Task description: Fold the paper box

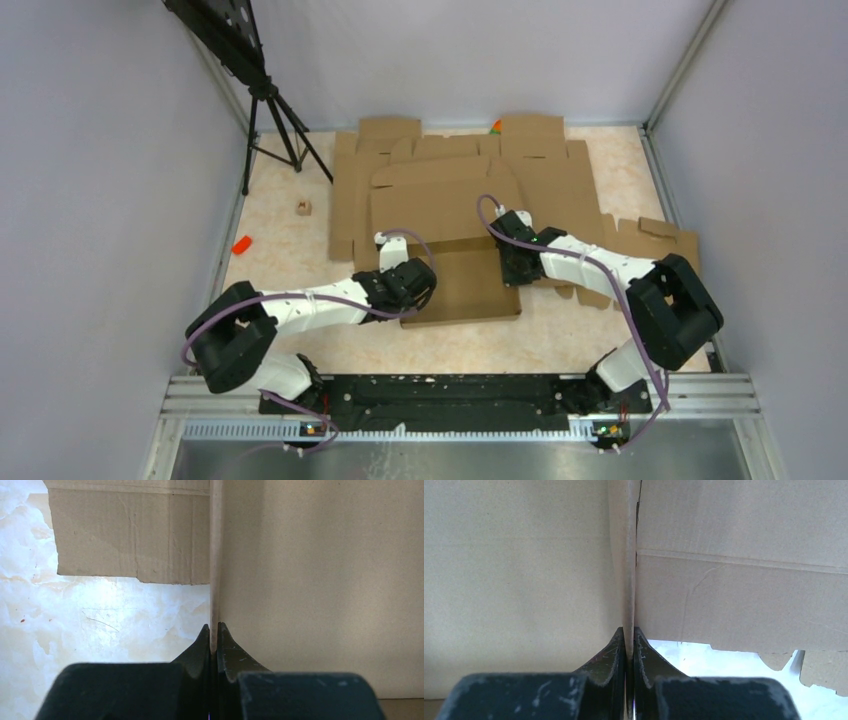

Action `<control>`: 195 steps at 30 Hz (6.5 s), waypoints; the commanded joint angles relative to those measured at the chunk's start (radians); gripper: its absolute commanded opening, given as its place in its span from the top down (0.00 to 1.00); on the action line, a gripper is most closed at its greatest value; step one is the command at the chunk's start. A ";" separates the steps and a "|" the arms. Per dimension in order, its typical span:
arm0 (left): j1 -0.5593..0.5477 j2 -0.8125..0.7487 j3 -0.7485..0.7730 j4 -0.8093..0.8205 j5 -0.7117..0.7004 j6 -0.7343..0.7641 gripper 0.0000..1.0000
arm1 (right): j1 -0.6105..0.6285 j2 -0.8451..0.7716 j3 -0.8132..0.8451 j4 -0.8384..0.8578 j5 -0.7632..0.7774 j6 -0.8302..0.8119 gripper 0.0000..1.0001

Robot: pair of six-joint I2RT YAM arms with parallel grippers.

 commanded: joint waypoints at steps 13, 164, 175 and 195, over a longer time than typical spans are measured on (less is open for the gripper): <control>-0.015 -0.040 -0.010 -0.036 -0.050 -0.001 1.00 | -0.023 0.011 0.063 0.050 -0.020 -0.005 0.49; 0.612 0.183 0.420 0.241 0.690 0.403 0.50 | -0.302 0.211 0.319 0.427 -0.365 -0.117 0.57; 0.564 0.248 0.468 0.282 0.795 0.334 0.49 | -0.286 0.211 0.314 0.416 -0.332 -0.131 0.67; 0.477 0.370 0.607 0.132 0.714 0.369 0.45 | -0.193 0.229 0.369 0.361 -0.211 -0.131 0.55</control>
